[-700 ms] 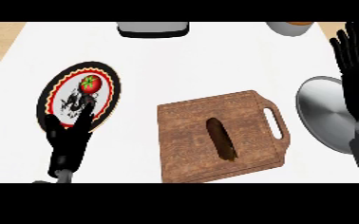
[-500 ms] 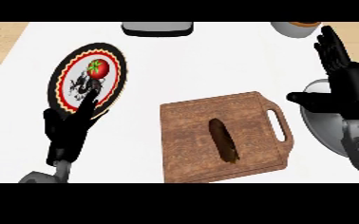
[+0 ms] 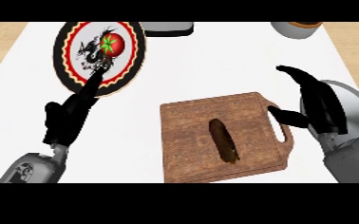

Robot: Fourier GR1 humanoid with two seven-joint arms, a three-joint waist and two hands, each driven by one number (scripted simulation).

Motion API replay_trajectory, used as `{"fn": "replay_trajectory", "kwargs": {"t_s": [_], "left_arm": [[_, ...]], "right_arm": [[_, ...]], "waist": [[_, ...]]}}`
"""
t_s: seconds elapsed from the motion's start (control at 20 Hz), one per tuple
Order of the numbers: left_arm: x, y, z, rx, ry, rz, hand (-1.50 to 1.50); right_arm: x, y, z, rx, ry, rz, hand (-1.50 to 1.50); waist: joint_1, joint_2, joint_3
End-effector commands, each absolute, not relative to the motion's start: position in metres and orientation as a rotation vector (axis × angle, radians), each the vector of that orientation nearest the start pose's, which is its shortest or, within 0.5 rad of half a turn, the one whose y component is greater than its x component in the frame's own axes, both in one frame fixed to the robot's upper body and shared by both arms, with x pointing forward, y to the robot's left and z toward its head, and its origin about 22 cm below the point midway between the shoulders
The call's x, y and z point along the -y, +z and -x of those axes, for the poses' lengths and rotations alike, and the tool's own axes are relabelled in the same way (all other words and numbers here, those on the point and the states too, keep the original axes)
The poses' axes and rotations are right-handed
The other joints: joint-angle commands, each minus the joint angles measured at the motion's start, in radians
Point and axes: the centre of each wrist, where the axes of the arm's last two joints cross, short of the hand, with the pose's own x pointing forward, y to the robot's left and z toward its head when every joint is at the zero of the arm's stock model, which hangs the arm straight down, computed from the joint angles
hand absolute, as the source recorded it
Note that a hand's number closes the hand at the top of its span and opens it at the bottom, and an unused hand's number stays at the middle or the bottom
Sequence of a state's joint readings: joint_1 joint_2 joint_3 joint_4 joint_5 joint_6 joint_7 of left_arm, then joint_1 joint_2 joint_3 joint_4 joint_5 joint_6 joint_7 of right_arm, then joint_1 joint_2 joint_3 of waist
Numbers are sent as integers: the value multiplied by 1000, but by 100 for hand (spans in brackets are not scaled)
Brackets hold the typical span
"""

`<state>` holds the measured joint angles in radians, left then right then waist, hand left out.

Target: Pick the sweet potato from the cutting board and place it in the pan

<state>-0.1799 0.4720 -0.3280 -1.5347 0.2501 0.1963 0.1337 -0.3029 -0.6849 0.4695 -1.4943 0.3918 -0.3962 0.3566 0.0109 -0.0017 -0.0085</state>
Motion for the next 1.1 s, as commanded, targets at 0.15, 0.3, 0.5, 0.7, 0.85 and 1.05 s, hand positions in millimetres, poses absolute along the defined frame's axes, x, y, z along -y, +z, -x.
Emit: {"fn": "replay_trajectory", "kwargs": {"t_s": [0.15,0.3,0.5,0.7,0.85,1.05], "left_arm": [[-241,55,-269,1490,-346,-82,0],[-256,51,-269,1481,-354,-91,0],[-255,59,-280,1485,-353,-88,0],[-248,57,-279,1508,-379,-87,0],[-238,51,-277,1505,-391,-79,0],[-243,53,-279,1515,-371,-76,0]], "right_arm": [[212,30,-257,1188,996,1019,-150],[182,60,-263,1059,1105,1141,-150],[150,86,-274,861,1234,1200,-150],[111,82,-286,599,1356,1136,-150],[96,64,-293,438,1403,1077,-150],[66,54,-300,325,1442,992,-150]], "waist": [[-9,-3,7],[-1,-8,3],[1,-3,3],[24,3,2],[26,6,2],[26,5,3]]}}
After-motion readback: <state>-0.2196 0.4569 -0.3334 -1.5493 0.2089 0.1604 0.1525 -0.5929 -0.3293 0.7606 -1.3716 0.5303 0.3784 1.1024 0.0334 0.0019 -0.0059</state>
